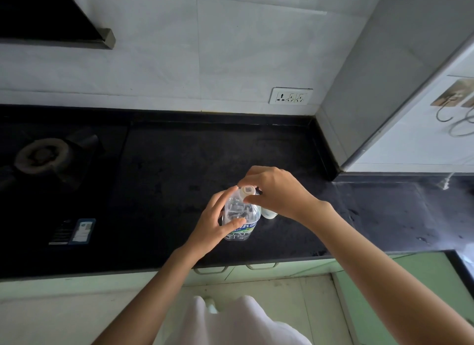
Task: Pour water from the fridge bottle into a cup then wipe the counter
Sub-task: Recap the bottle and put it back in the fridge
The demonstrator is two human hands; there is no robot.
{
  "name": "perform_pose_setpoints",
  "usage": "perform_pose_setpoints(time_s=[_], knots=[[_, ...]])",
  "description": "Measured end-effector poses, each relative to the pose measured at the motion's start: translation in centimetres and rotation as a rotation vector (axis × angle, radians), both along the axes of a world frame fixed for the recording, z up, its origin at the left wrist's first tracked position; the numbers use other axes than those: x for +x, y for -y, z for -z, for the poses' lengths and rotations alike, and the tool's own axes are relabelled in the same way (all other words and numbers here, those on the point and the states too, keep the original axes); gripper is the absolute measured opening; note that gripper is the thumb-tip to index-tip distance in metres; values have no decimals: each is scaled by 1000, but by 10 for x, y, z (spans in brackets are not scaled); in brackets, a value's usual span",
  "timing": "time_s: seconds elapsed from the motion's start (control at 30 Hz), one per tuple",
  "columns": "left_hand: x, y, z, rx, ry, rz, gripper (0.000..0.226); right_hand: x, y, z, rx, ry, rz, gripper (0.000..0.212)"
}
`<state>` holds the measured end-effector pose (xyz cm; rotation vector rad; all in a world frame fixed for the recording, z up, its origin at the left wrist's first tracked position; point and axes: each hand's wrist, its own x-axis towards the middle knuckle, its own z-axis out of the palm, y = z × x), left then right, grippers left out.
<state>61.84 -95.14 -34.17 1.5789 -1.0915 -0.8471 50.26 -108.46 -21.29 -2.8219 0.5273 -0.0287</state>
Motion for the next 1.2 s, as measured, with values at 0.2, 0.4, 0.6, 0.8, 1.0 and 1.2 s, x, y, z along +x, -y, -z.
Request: perform_pose_setpoints(time_s=[0.2, 0.4, 0.6, 0.8, 1.0, 1.2], knots=[[0, 0, 0, -1, -18, 0, 67, 1, 2, -2, 68, -12, -34, 29], [-1, -1, -4, -5, -22, 7, 68, 3, -6, 8, -265, -127, 171, 60], [-1, 0, -3, -5, -16, 1, 68, -11, 6, -8, 119, -12, -89, 52], [0, 0, -2, 0, -12, 0, 68, -6, 6, -1, -43, -18, -112, 27], [0, 0, -2, 2, -27, 6, 68, -4, -5, 8, -185, -128, 152, 57], [-1, 0, -1, 3, -10, 3, 67, -11, 8, 6, 141, 22, -154, 45]])
